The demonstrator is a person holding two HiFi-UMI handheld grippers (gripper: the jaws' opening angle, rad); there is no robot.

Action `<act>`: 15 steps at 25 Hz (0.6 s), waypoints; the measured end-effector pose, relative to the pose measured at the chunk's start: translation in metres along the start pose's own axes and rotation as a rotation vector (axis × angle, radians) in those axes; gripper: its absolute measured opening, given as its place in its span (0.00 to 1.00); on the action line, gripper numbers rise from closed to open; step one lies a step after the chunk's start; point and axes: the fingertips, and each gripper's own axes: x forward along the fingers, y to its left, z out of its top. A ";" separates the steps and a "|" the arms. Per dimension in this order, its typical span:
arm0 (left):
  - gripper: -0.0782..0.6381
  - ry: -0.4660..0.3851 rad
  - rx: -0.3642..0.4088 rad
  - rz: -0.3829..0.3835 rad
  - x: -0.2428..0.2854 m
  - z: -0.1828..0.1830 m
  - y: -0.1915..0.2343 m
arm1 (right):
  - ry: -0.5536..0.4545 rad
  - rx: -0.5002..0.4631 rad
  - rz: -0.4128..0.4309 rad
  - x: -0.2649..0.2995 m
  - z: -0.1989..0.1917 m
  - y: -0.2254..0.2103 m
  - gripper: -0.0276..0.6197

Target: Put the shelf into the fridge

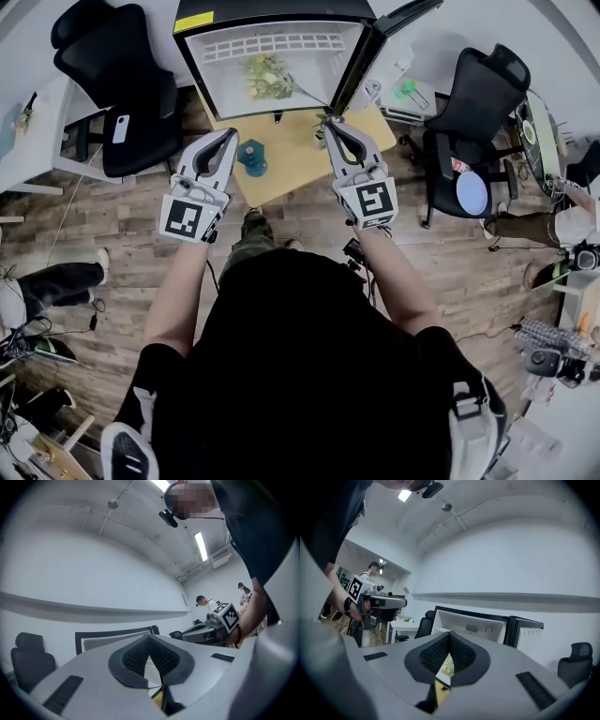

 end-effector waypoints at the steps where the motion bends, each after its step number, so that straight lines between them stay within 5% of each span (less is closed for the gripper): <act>1: 0.13 0.001 -0.003 0.001 -0.001 0.000 0.000 | 0.002 0.000 -0.002 -0.002 -0.001 0.000 0.06; 15: 0.13 0.037 -0.010 -0.001 -0.004 -0.012 0.000 | 0.051 -0.005 0.001 -0.009 -0.022 0.000 0.06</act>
